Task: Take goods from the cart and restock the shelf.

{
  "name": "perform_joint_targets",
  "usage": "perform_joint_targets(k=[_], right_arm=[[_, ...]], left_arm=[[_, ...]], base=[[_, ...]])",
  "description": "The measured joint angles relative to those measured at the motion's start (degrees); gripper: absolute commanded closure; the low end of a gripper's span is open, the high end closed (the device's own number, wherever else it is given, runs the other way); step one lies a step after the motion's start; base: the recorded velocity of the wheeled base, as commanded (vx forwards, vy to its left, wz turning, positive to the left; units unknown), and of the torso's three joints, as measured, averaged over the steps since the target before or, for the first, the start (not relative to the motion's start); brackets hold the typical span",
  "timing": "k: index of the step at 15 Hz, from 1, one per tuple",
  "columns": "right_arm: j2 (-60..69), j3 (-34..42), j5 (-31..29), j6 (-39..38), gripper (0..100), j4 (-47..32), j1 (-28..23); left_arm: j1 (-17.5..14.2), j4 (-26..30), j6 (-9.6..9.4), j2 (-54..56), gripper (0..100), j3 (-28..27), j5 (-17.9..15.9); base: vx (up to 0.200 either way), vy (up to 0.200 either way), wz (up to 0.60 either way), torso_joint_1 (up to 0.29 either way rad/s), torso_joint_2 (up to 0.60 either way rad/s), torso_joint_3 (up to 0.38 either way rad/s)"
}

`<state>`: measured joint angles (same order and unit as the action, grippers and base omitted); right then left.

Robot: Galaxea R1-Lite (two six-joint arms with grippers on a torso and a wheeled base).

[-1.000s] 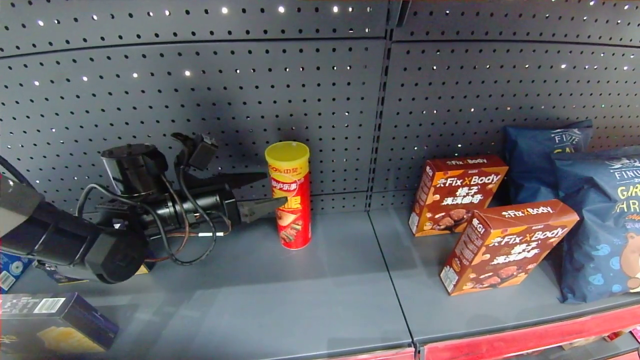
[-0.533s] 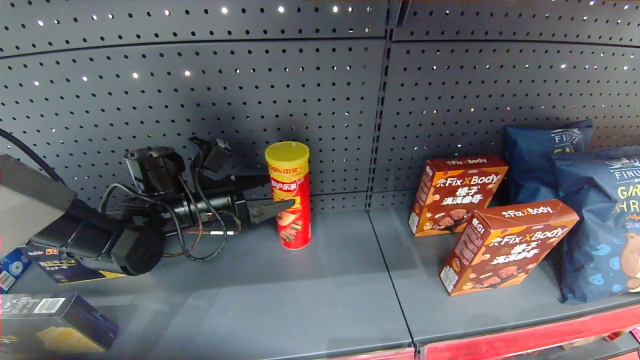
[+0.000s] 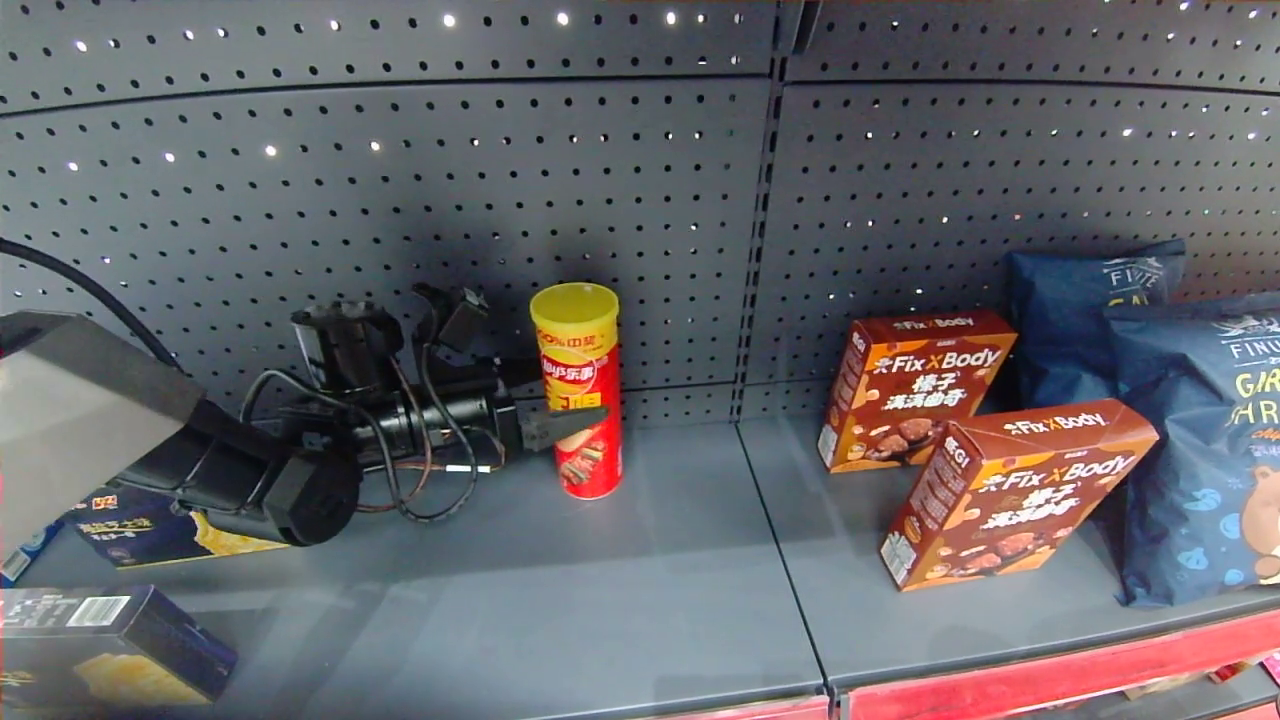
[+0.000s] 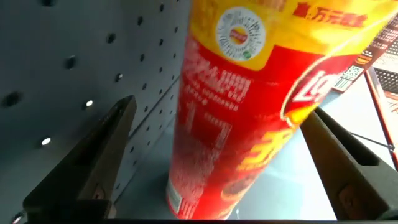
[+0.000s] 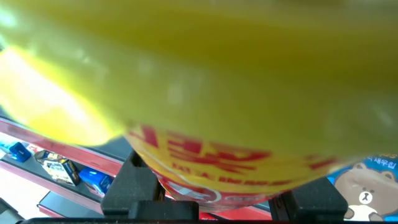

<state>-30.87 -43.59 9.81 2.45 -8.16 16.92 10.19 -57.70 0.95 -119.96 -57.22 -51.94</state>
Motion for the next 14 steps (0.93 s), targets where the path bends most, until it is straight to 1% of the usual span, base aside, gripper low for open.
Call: perform_joint_targets(k=[2,7,9,10,11,14], right_arm=[[0.0,0.0,0.0,0.0,100,0.0,0.0],[0.1,0.1,0.0,0.0,100,-0.1,-0.1],[0.1,0.2,0.0,0.0,100,0.0,0.0],[0.0,0.2,0.0,0.0,100,-0.1,0.0],[0.0,0.2,0.0,0.0,100,0.0,0.0],[0.1,0.2,0.0,-0.1,100,0.0,0.0]], left_arm=[[0.7,0.1,0.00,-0.7,0,-0.5,0.9],[1.4,1.2,0.17,-1.8,0,-1.8,1.2],[1.9,3.0,0.44,-2.2,0,-3.5,3.3],[2.4,3.3,0.61,-2.5,0,-4.8,3.7],[2.8,3.3,0.71,-2.8,100,-5.5,3.7],[4.0,3.3,0.79,-3.2,100,-6.0,4.1]], base=[[0.000,0.000,0.00,0.000,0.00,0.000],[0.000,0.000,0.00,0.000,0.00,0.000],[0.000,0.000,0.00,0.000,0.00,0.000],[0.000,0.000,0.00,0.000,0.00,0.000],[0.000,0.000,0.00,0.000,0.00,0.000],[0.000,0.000,0.00,0.000,0.00,0.000]])
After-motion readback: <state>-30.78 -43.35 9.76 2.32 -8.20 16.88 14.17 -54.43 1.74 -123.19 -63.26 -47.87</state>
